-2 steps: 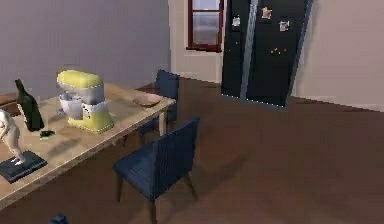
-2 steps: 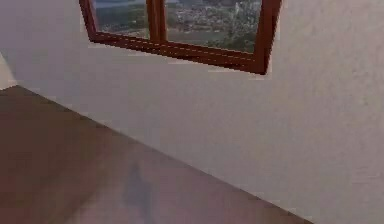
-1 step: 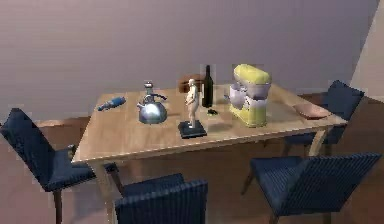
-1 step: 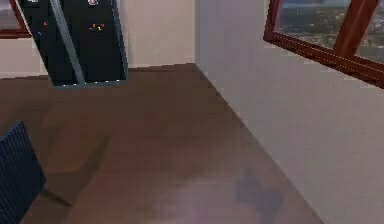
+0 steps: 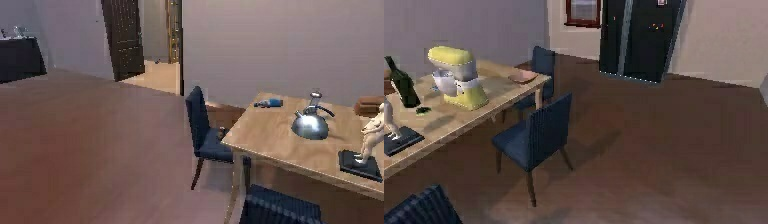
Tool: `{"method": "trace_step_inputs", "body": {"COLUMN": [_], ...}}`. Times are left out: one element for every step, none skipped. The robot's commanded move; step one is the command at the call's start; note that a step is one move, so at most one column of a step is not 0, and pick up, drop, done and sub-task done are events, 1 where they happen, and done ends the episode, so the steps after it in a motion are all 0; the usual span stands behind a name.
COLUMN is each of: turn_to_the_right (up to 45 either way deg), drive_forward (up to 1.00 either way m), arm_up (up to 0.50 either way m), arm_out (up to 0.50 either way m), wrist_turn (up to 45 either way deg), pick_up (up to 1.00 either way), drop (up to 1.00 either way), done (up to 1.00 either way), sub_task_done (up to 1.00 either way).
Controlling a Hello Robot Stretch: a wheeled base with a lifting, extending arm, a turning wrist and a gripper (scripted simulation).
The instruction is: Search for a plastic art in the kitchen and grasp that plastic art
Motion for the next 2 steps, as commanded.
{"method": "trace_step_inputs", "body": {"turn_to_the_right": [-42.0,45.0], "drive_forward": [0.00,0.00], "arm_up": [0.00,0.00], "arm_out": [0.00,0.00], "wrist_turn": [0.0,0.0], "pick_up": [0.00,0.00], "drop": [0.00,0.00], "done": [0.00,0.00], "sub_task_done": [0.00,0.00]}}
